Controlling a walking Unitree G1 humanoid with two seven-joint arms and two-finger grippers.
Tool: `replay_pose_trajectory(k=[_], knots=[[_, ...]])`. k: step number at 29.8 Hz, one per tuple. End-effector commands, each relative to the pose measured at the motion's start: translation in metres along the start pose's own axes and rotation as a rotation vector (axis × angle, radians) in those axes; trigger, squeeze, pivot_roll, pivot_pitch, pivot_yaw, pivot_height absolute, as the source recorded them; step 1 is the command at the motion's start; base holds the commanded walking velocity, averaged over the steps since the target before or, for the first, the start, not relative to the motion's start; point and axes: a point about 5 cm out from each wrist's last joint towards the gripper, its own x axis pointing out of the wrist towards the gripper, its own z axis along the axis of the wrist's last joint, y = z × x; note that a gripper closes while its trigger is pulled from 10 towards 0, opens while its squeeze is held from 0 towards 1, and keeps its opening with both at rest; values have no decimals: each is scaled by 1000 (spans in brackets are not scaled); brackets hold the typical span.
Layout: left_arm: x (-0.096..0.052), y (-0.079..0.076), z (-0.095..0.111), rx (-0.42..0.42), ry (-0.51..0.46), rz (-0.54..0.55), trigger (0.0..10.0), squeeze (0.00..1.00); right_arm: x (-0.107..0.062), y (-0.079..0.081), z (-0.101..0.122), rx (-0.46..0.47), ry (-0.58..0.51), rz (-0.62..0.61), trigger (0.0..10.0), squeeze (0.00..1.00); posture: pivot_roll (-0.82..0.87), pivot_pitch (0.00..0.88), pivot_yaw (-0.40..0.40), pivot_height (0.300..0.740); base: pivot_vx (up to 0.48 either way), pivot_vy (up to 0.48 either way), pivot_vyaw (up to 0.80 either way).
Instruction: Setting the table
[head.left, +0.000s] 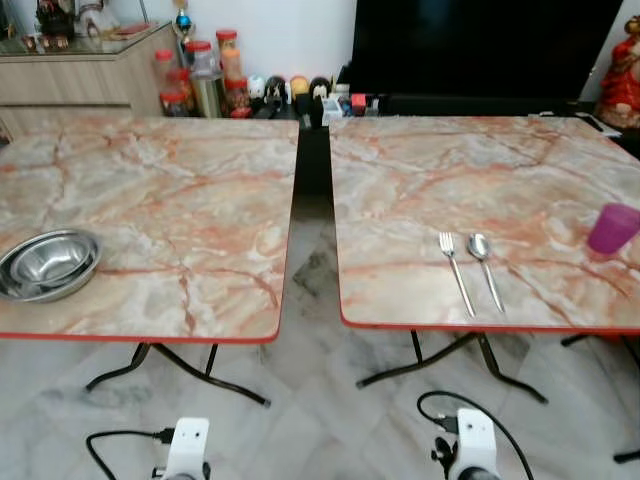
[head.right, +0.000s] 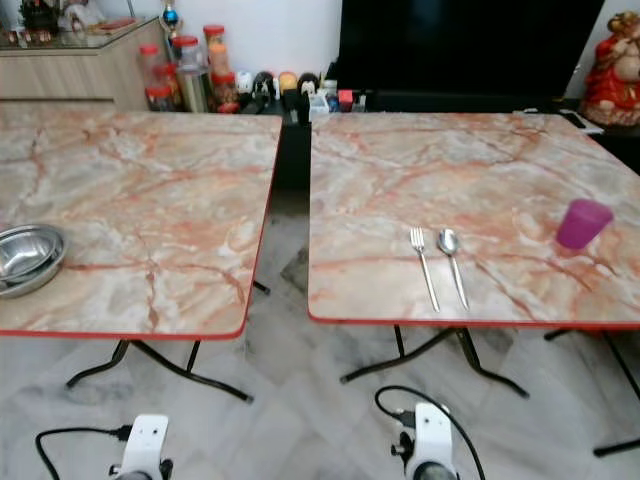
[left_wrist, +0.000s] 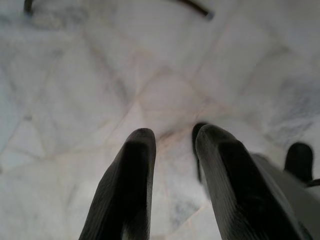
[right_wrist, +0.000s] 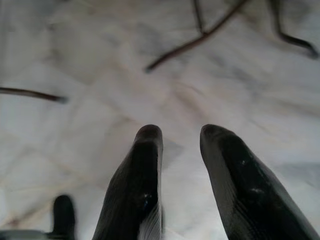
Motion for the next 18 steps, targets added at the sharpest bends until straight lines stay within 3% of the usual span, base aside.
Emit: replay_pose_trajectory(k=[1,5,12,18], knots=[[-1,-2,-5,-2,19,-8,10000,0,-1,-3,0,-20,-11,2,10000,0,-49,0,-35,736,0,0,0],[-1,-2,-9,23,43,-4,10000,0,-1,-1,4,-136,-49,65,10000,0,-62,2,-37,736,0,0,0],[-2,-4,-13,22,51,0,10000,0,-6,-7,10,-259,-145,133,10000,0,-78,12,-41,736,0,0,0],[-2,-3,-15,36,66,8,10000,0,-16,-10,27,-357,-329,182,10000,0,-91,16,-42,736,0,0,0]])
